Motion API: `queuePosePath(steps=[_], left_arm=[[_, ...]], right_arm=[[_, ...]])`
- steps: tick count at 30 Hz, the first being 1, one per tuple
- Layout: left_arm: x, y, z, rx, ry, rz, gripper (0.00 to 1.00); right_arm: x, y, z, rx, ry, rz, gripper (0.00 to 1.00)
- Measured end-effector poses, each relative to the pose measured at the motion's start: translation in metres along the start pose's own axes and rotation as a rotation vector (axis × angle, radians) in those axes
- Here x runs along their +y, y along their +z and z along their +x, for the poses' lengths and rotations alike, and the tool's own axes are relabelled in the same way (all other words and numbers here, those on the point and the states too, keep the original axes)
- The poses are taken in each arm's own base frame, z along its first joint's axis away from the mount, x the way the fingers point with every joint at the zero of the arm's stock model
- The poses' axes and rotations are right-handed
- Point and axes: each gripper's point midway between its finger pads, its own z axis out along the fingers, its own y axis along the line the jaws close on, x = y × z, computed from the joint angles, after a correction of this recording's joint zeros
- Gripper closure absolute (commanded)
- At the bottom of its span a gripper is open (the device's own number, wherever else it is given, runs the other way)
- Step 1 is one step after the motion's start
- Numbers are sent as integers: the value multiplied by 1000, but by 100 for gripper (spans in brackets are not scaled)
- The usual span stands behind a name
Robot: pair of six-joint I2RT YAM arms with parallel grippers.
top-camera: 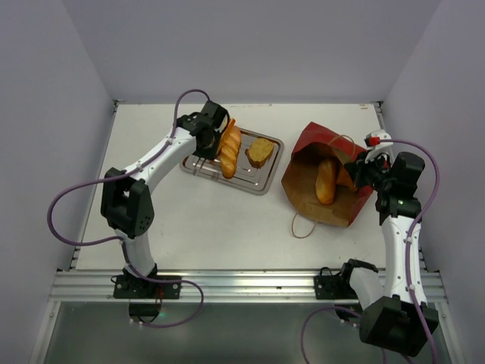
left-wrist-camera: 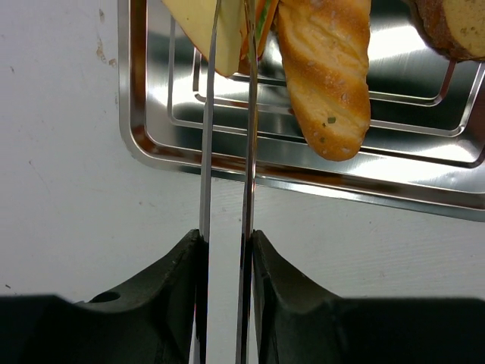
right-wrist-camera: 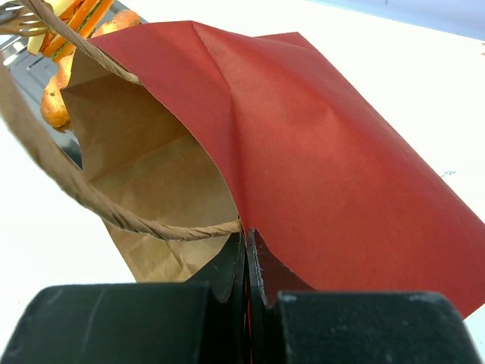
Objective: Take the fake bread out of the paper bag
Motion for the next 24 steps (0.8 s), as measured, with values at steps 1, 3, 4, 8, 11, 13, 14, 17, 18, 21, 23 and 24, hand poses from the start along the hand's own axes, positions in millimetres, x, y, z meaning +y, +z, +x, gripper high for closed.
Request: queuePosePath(steps=[1,3,4,8,11,13,14,17,18,21,23,24], left_arm=[[0,-1,-2,-4,-1,1,66],[0,-2,-4,-9,-3,2,65],[0,-3,-4,-10,-3,2,65],[0,-4,-3,-4,-2,3,66],[-1,-7,-3,-5,-3,12,66],[-1,-10,-5,-15,-6,20,66],[-1,-13,-6,-21,-8,24,66],[-2,-20,-9,-36,-15,43,66],[-2,-23,-10,-41,-16,47,66],[-3,-31,-12,-59,-21,62,66],[-3,-36,-14,-70,-25,71,66],[-3,-37,-15,-73,-25,74,66]], right_arm=[[0,0,0,0,0,0,99],[0,0,0,0,0,0,99],[0,0,0,0,0,0,99],[0,0,0,0,0,0,99],[0,0,0,0,0,0,99],[0,0,0,0,0,0,99],[0,0,0,0,0,0,99],[0,0,0,0,0,0,99],[0,0,0,0,0,0,99],[0,0,0,0,0,0,99],[0,0,0,0,0,0,99],[0,0,0,0,0,0,99]])
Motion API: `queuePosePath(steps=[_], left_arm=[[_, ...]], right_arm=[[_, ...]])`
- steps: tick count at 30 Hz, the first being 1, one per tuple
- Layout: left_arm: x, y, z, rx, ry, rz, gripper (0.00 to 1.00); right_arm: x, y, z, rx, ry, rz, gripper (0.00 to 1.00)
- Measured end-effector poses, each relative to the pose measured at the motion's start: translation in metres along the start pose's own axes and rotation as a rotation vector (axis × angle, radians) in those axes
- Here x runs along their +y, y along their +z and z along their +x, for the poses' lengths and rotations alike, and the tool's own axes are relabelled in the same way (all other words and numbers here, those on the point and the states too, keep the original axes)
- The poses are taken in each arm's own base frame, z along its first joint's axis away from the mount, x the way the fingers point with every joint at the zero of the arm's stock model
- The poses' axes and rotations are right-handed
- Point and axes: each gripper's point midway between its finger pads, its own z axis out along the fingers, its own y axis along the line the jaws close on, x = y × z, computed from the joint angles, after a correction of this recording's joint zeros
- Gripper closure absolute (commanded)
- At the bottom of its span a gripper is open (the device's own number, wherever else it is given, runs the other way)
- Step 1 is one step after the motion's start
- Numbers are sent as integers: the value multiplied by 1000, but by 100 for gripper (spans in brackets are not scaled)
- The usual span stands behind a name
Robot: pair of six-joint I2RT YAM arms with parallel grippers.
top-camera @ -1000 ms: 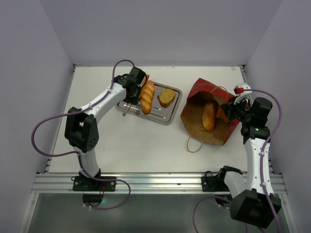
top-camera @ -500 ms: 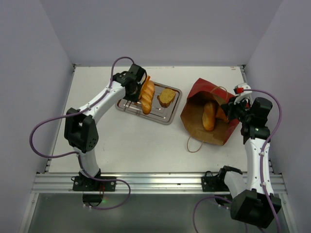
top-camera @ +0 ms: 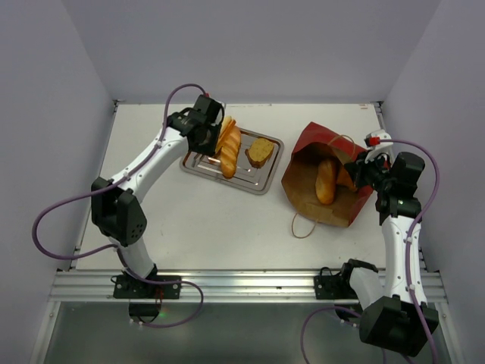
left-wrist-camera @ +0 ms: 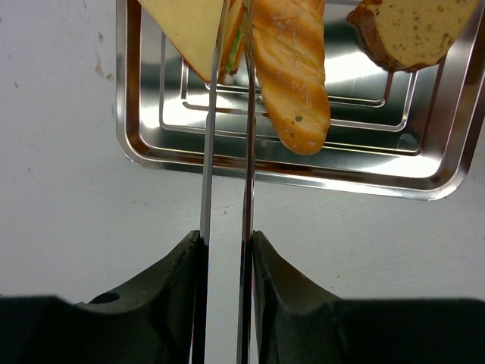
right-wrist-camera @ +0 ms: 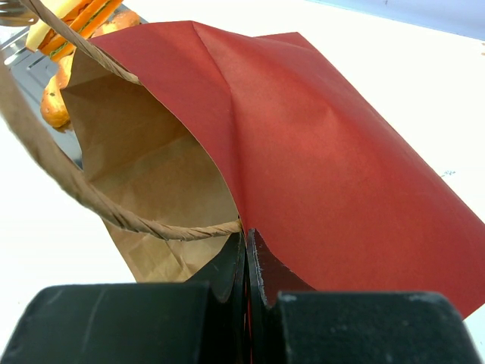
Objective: Take the fake bread out of the paper bag
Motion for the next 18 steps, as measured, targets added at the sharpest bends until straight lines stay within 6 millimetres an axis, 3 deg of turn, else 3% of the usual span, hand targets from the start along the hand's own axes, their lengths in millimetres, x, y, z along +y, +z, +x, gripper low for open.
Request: queuePosePath(steps=[10,14,18], left_arm=[[-12,-13,-3,-15,-11,82,67],[-29,-41,1,-59,-43,217,67],[-55,-84,21,-117,-93,443,68]], right_arm=[[0,0,0,0,1,0,99],[0,0,0,-1,0,-1,99],[1,-1,-1,-3,-2,-3,99]])
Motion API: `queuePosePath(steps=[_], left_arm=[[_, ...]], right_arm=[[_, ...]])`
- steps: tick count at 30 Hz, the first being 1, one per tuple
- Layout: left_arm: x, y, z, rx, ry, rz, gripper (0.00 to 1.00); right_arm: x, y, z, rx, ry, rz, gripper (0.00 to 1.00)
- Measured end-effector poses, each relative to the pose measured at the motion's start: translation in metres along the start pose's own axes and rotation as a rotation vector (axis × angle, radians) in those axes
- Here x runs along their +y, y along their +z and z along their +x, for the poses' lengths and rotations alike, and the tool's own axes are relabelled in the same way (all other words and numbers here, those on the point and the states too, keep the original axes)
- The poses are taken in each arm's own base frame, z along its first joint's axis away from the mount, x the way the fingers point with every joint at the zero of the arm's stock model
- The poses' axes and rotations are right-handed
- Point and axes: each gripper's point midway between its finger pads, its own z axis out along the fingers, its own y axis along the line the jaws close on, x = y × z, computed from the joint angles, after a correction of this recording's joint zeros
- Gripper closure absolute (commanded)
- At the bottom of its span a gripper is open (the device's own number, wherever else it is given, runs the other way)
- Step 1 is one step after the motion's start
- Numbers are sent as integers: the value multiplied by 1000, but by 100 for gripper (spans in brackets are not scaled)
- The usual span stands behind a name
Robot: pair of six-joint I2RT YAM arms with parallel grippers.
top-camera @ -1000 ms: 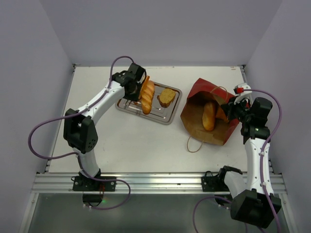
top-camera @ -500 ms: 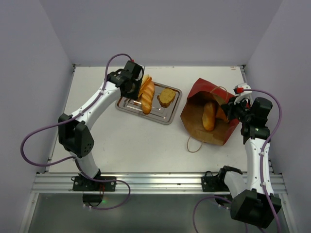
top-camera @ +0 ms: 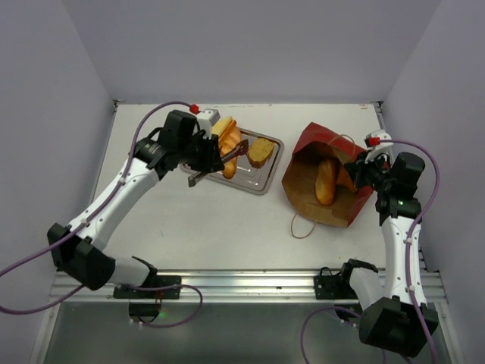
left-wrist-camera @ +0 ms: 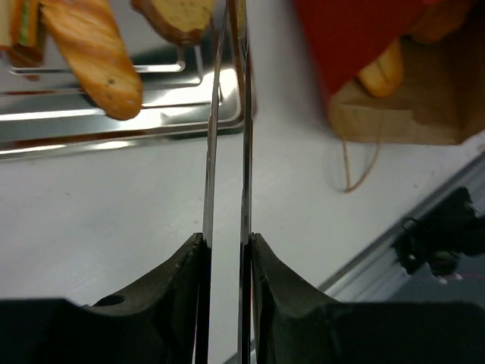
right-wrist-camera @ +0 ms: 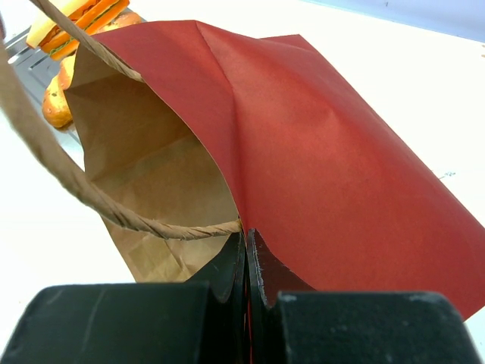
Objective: Take the fake bread out of the paper bag
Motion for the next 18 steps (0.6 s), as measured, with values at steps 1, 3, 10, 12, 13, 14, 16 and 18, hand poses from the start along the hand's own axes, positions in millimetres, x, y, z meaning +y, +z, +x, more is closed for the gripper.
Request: queuePosePath(steps=[1,3,10,12,13,14,16,18], left_arm=[[-11,-8,6,-12,-14,60,68],[-29,-19,19,-24,-38,172,68],[-75,-34,64,18,-111,458,68],[-95,-34,81,51,-115,524,68],[-102,-34,86,61,-107,548,68],[-114,-33,93,75,-102,582,68],[-133,-33,105,103,-99,638,69],[-148,-33,112,120,-100,675,69]], right_arm=[[0,0,0,-1,-1,-1,99],[0,0,0,-2,-1,-1,99],[1,0,0,0,1,-2,99],[1,0,1,2,2,-5,99],[2,0,1,2,2,-6,98],[2,-1,1,3,3,-7,98],[2,0,1,2,3,-9,98],[2,0,1,2,3,-11,99]])
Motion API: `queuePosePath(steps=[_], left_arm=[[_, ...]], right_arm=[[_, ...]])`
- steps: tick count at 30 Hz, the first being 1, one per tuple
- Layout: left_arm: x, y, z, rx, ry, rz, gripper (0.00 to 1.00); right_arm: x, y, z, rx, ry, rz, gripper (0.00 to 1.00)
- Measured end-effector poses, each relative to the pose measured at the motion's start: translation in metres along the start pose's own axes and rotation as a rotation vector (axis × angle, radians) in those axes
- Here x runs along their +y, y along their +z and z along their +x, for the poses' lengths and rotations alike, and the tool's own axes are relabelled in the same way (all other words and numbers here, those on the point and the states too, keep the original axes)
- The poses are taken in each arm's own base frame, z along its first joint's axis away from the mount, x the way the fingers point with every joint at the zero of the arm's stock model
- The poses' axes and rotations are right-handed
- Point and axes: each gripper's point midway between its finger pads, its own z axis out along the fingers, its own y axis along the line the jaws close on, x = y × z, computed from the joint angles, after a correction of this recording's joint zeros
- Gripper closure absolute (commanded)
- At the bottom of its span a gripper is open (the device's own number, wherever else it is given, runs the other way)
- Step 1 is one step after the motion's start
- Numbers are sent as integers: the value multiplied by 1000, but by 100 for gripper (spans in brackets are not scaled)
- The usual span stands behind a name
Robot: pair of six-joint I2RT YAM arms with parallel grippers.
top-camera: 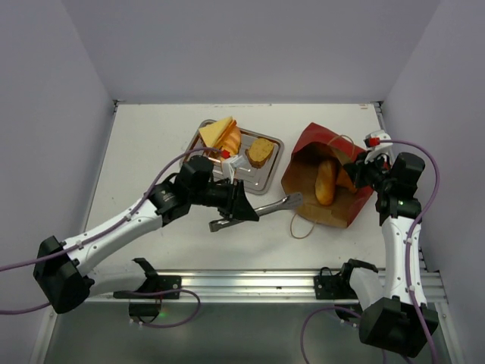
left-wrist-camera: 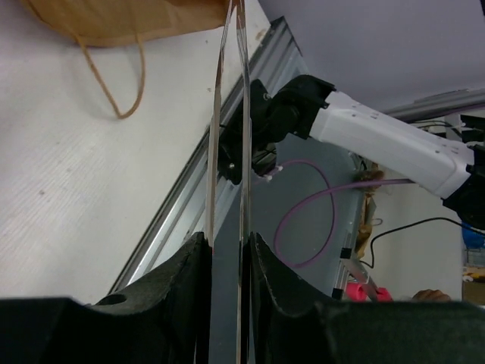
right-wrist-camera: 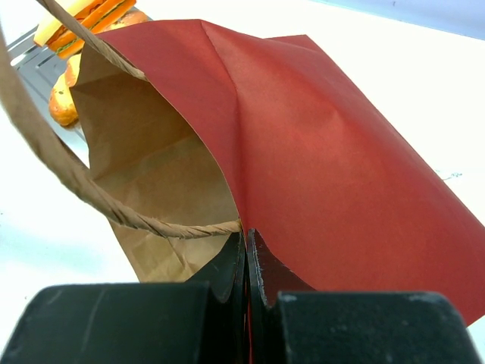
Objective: Take the fake bread out of the paper bag
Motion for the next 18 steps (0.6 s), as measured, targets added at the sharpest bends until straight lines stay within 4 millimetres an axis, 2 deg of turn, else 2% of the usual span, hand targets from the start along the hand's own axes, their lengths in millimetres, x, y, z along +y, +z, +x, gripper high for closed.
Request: queuePosePath(steps=[4,12,18], left_arm=[[-10,22,1,-2,1,26,69],[18,88,11,7,-72,-108,70],[32,126,-10,-60,-126,-160,68]], right_arm=[[1,0,0,0,0,-7,99],[2,0,0,0,2,-13,98],[3,0,1,2,0,-15,98]])
